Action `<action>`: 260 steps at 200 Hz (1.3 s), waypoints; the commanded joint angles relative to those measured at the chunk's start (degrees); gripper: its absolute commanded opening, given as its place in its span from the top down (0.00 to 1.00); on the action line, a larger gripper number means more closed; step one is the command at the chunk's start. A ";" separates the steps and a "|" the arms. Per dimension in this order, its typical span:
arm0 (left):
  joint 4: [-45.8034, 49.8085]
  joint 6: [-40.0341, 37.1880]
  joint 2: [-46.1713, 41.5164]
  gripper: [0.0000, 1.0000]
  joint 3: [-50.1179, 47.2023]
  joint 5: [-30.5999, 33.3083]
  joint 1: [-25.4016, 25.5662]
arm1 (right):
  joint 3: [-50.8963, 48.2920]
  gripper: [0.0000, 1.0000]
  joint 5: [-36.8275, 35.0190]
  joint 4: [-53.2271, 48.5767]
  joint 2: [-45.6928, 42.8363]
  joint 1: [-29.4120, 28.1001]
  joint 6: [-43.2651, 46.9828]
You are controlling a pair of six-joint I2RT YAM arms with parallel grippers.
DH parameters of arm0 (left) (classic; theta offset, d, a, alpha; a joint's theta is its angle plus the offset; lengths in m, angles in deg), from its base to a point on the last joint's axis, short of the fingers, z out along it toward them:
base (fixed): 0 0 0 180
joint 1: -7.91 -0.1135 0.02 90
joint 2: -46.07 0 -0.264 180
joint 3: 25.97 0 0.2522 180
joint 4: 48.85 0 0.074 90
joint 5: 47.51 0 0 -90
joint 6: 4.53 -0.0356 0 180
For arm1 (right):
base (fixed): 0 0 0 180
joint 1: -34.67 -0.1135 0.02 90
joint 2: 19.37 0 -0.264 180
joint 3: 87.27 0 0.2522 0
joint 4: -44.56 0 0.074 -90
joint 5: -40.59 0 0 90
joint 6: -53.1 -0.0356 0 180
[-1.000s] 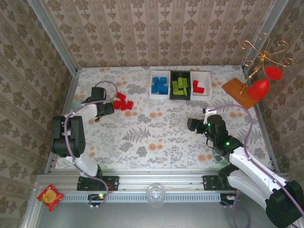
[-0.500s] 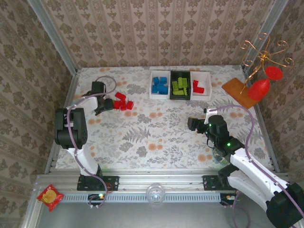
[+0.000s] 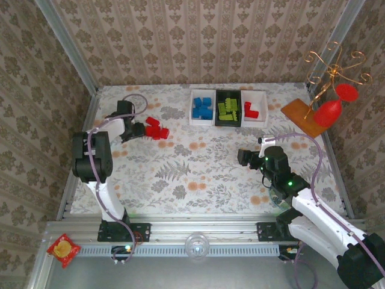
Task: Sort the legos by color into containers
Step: Pick up the lego from the top-left of the table.
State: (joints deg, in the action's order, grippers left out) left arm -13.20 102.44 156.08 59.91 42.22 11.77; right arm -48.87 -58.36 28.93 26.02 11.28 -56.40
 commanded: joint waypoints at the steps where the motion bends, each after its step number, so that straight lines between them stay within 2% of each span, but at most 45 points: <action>1: 1.80 0.76 1.52 0.38 1.45 -0.88 0.78 | -0.82 0.11 0.08 -0.77 -1.00 0.16 -0.32; 96: 2.26 0.35 5.45 0.34 5.39 -2.83 1.59 | -0.82 0.11 0.08 -0.64 -0.73 0.19 -0.27; 150: 2.63 -0.34 9.26 0.37 9.39 -6.17 1.63 | -0.82 0.11 -0.10 -0.68 -0.65 0.19 -0.11; 205: 4.12 0.29 12.24 0.42 12.85 -6.52 1.16 | -0.91 0.11 -0.19 -0.58 -0.56 0.19 -0.20; 260: 5.18 1.19 11.02 0.30 14.15 -1.40 0.65 | -0.91 0.11 -0.10 -0.25 -0.21 0.24 -0.23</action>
State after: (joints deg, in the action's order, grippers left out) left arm -5.85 103.32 165.05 72.06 39.90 12.62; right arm -48.87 -58.36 28.91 25.95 11.28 -56.40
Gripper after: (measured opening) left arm 0.682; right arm 0.892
